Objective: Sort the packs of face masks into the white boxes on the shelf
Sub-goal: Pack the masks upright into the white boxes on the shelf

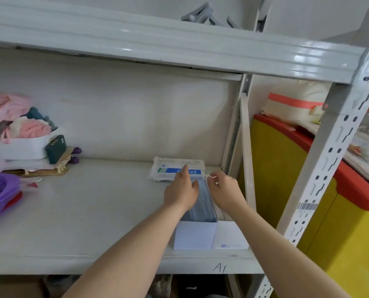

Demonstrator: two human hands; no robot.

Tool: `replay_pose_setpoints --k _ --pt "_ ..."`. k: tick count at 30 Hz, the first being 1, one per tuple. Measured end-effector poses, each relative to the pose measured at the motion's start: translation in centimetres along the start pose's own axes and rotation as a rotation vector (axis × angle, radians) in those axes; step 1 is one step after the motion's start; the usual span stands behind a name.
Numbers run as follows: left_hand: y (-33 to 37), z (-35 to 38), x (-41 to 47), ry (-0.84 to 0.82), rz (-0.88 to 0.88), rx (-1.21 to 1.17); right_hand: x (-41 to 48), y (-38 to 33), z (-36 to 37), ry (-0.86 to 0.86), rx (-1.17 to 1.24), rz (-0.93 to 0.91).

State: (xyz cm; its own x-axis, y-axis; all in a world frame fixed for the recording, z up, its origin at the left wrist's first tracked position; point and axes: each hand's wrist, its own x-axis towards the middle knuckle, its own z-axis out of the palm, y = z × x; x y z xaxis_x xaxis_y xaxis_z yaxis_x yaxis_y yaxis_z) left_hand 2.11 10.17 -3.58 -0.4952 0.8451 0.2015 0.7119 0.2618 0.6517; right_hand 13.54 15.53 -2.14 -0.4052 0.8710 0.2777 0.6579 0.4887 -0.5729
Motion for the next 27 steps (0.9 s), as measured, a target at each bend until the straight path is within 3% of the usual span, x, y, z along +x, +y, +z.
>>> replay_pose_setpoints --k 5,11,17,21,27 --pt "-0.1 -1.0 -1.3 0.057 0.129 -0.328 -0.1 -4.7 1.5 0.003 0.158 -0.104" --pt "-3.4 -2.6 1.3 0.174 0.071 -0.323 2.5 -7.5 3.7 -0.093 0.111 -0.102" --pt "-4.8 -4.1 9.4 0.147 0.034 -0.289 9.0 -8.8 5.4 -0.119 0.228 0.008" --pt "-7.0 -5.7 14.7 0.106 0.014 -0.123 14.3 -5.4 5.6 -0.134 0.081 0.088" --pt "-12.8 -5.3 19.3 0.199 -0.270 -0.277 18.9 1.1 6.0 -0.288 -0.206 0.292"
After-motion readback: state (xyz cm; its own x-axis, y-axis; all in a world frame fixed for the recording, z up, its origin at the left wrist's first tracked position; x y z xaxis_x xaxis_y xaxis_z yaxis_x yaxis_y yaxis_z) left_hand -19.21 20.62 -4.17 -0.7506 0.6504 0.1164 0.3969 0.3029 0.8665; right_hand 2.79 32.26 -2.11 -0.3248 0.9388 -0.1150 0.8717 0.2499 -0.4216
